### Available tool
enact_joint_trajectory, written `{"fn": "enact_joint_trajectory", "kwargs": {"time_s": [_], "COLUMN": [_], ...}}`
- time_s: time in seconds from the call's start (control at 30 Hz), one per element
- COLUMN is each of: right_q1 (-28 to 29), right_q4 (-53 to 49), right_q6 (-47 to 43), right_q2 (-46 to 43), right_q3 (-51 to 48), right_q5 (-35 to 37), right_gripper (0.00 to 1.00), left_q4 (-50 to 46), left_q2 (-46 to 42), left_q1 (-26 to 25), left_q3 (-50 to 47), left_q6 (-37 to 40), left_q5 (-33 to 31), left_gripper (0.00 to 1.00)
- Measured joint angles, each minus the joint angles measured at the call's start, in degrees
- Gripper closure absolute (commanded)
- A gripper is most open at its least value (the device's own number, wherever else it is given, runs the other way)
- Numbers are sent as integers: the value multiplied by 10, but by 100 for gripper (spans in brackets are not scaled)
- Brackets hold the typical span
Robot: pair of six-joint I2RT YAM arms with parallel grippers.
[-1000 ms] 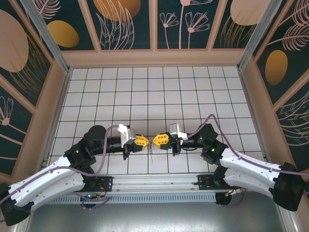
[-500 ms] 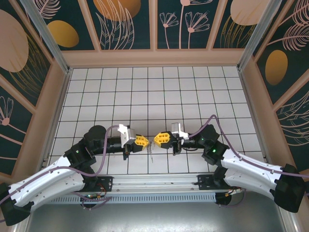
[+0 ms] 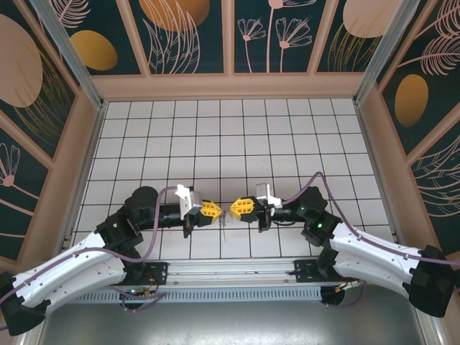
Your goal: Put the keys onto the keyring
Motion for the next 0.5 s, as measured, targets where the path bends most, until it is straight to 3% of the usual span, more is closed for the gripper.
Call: {"fn": "enact_joint_trajectory", "kwargs": {"time_s": [0.5], "right_q1": [4], "right_q4": [10], "right_q6": [5], "right_q2": [9], "right_q3": [0], "right_q5": [-4], "right_gripper": [100], "left_q4": [0], "left_q2": [2], "left_q1": [0], "left_q3": [0], "left_q6": [0], "left_q5": [0], "left_gripper": [100]}}
